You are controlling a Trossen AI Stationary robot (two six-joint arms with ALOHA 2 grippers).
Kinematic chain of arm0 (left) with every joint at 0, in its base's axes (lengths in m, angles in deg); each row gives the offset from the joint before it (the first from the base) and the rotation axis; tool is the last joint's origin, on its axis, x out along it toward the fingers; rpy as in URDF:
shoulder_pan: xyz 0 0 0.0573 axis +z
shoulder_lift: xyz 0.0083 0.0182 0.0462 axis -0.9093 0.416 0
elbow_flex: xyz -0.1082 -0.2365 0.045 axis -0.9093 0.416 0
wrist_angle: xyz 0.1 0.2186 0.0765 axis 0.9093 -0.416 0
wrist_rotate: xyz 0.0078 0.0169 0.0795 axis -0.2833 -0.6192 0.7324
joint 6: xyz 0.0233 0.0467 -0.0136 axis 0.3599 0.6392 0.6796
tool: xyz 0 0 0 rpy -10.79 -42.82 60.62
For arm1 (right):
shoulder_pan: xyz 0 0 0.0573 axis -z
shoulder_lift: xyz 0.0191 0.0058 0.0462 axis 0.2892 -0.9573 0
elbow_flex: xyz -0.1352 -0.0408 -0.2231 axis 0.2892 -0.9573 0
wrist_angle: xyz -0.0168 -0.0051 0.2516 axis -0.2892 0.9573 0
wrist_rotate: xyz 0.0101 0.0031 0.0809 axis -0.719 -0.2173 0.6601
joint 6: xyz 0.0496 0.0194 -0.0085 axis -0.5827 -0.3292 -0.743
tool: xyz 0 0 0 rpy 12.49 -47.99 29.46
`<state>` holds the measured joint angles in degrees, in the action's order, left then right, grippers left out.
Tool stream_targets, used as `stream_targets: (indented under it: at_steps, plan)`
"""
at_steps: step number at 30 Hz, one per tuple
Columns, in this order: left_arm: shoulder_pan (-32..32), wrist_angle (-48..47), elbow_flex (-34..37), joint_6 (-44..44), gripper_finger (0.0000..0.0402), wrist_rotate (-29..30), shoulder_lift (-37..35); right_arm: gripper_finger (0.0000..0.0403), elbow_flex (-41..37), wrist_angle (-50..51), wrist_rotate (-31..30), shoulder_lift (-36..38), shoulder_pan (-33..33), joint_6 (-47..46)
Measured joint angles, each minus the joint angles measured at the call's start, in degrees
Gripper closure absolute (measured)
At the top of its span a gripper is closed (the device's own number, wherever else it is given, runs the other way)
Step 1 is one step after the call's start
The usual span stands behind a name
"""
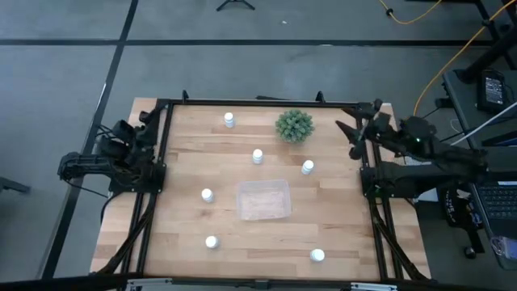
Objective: Pick and place pill bottles into a basket
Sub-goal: Put the white medicine bottle into the transparent bin
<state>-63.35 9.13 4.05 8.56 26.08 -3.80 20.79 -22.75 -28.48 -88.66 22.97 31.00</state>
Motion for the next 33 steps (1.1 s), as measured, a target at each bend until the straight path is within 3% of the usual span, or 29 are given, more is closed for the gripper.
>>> stream_targets:
  at_steps: [6, 8, 10, 15, 18, 21, 26, 33]
  plan:
    - [0.00, -0.94, -17.82, 9.90, 0.0157, -11.90, 15.86, 0.0181, 11.06, 10.02, 0.11, -7.13, 0.02, 0.63]
    - [0.00, -6.20, -25.67, 13.63, 0.0156, -13.45, 22.96, 0.0181, 11.66, 11.04, 0.12, -7.69, 0.02, 1.58]
    - [0.49, -15.68, -34.31, 18.17, 0.0154, -9.75, 30.24, 0.0181, 11.64, 11.02, 0.12, -7.80, 0.02, 2.01]
    - [6.45, -49.65, -55.27, 29.70, 0.0150, 8.27, 47.15, 0.0181, 9.87, 10.74, 0.16, -7.74, 0.02, -0.66]
    - [13.26, -71.63, -63.66, 28.15, 0.0150, 13.26, 56.37, 0.0181, 8.48, 10.97, 0.20, -7.82, -0.01, -3.61]
    - [20.24, -86.69, -67.51, 18.11, 0.0141, 6.47, 63.50, 0.0181, 6.93, 10.82, 0.88, -7.88, -0.01, -6.71]
    - [27.37, -90.85, -66.75, 9.99, 0.0099, -10.16, 72.10, 0.0181, 4.63, 11.13, 4.55, -7.92, -0.01, -10.33]
    - [32.99, -91.40, -66.68, 10.17, 0.0028, -16.01, 80.58, 0.0181, 4.26, 13.16, 6.69, -7.85, -0.03, -9.74]
